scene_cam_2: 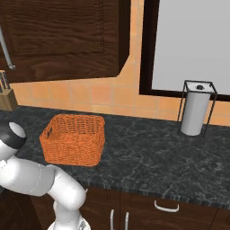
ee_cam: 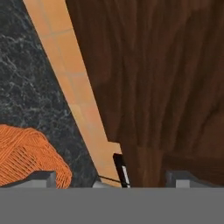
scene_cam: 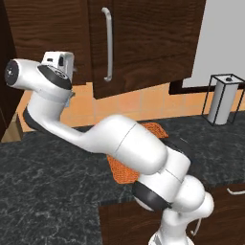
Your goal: Open the cabinet, pick up the bread from the cabinet and place it in the basket. Then move the basket to the dining counter.
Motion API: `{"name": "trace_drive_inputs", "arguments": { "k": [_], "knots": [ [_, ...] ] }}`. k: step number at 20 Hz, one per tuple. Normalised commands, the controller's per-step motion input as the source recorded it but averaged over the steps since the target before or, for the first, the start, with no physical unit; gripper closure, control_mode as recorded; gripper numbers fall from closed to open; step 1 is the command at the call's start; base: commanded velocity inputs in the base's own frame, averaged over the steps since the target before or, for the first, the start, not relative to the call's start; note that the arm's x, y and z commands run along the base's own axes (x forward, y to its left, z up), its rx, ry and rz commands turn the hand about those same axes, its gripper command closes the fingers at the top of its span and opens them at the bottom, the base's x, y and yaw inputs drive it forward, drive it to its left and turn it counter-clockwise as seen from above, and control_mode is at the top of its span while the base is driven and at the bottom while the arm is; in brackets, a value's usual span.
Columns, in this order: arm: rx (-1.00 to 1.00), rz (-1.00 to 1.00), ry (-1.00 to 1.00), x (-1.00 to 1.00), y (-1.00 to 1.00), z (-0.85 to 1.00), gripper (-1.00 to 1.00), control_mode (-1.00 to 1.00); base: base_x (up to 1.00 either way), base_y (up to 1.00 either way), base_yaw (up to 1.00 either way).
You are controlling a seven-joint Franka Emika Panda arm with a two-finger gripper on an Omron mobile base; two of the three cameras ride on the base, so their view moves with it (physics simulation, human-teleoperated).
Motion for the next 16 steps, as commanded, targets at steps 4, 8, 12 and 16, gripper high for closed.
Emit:
{"name": "trace_drive_inputs", "arguments": {
  "k": [4,8,12,16],
  "knots": [
    [0.00,-0.03,0.00,0.01,-0.66,-0.01,-1.00,-1.00,0.00,0.00,0.00],
    [0.00,-0.06,0.00,0.00,-0.80,-0.04,-1.00,-1.00,0.00,0.00,0.00],
    [0.01,-0.01,-0.01,-0.26,-0.95,-0.03,-1.00,-1.00,0.00,0.00,0.00],
    [0.01,-0.01,-0.07,-0.85,-0.98,-0.05,-1.00,-1.00,0.00,0.00,0.00]
  ]
}}
